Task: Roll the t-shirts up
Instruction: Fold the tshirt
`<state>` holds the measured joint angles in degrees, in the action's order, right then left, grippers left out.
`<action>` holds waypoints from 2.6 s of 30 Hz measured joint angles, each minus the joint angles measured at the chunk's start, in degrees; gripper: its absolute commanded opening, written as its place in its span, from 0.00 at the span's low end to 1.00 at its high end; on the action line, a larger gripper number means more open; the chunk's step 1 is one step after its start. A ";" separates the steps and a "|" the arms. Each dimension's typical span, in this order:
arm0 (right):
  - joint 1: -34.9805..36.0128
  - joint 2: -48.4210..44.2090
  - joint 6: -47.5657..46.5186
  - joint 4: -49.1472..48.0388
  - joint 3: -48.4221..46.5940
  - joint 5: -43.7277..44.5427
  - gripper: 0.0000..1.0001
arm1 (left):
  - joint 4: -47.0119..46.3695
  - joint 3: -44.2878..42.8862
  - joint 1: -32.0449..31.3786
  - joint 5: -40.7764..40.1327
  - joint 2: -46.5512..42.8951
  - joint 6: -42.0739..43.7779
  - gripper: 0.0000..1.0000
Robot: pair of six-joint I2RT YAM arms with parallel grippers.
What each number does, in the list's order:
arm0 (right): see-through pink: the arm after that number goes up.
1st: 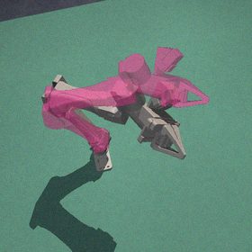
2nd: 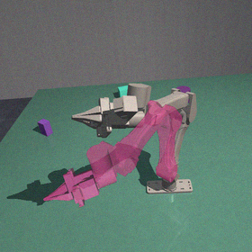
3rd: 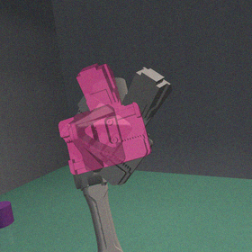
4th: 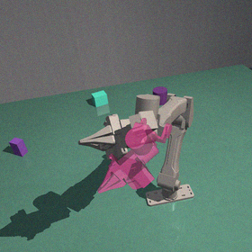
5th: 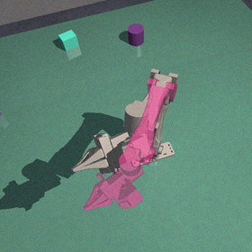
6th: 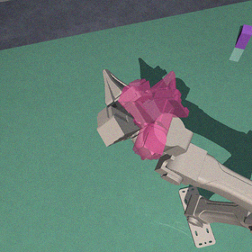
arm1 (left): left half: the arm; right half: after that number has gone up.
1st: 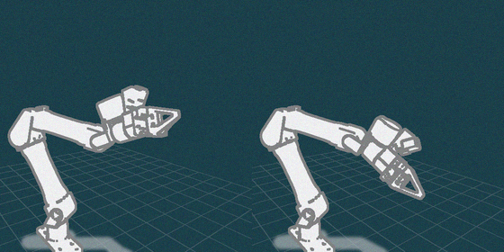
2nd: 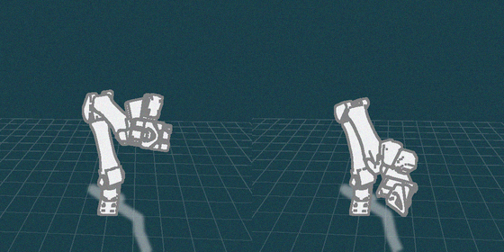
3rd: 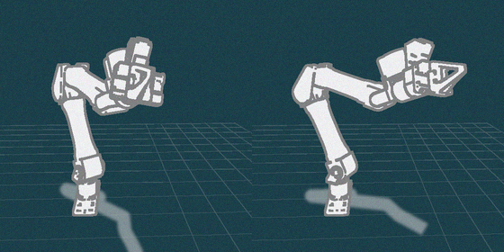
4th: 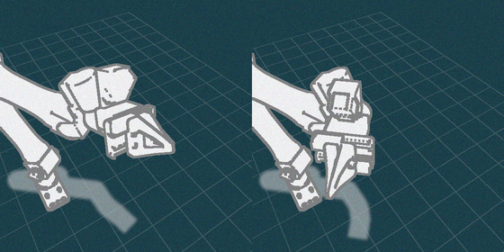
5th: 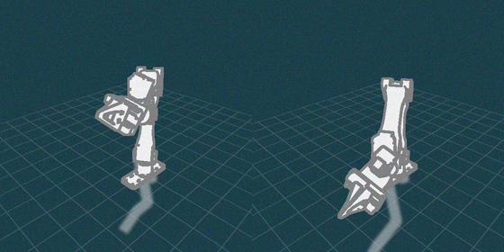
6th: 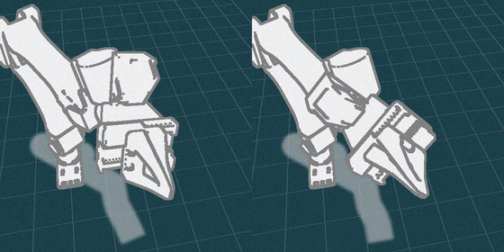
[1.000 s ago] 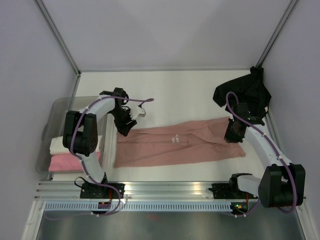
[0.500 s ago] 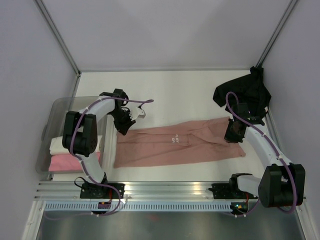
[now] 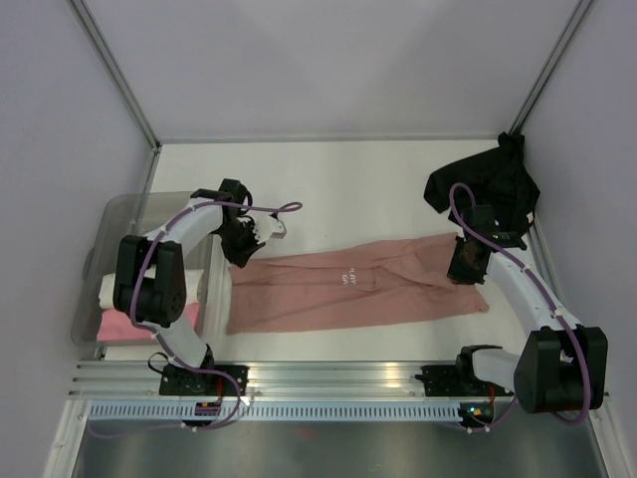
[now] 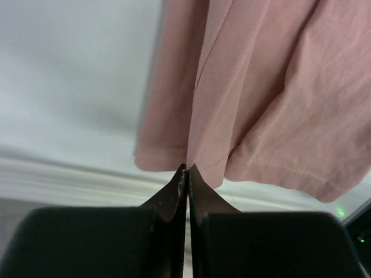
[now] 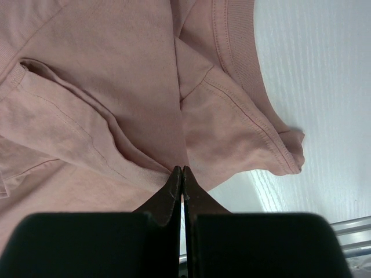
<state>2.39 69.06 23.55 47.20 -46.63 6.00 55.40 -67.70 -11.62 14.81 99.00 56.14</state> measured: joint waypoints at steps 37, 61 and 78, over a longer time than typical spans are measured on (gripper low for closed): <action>5.73 0.90 -1.53 -1.99 -7.06 -0.22 0.52 | -12.90 20.15 -11.02 -18.29 -14.29 -1.27 0.08; 11.58 23.23 -8.26 -21.14 -4.52 -11.82 0.41 | -13.57 19.76 -11.02 -19.41 -13.73 -3.61 0.08; 11.58 14.03 -7.96 -21.07 -0.52 -17.84 0.01 | -13.62 18.69 -11.02 -20.35 -12.50 -3.63 0.07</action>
<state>13.98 83.09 15.59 26.13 -47.16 -11.84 41.78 -49.01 -22.63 -5.54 86.50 52.51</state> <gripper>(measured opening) 0.027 0.074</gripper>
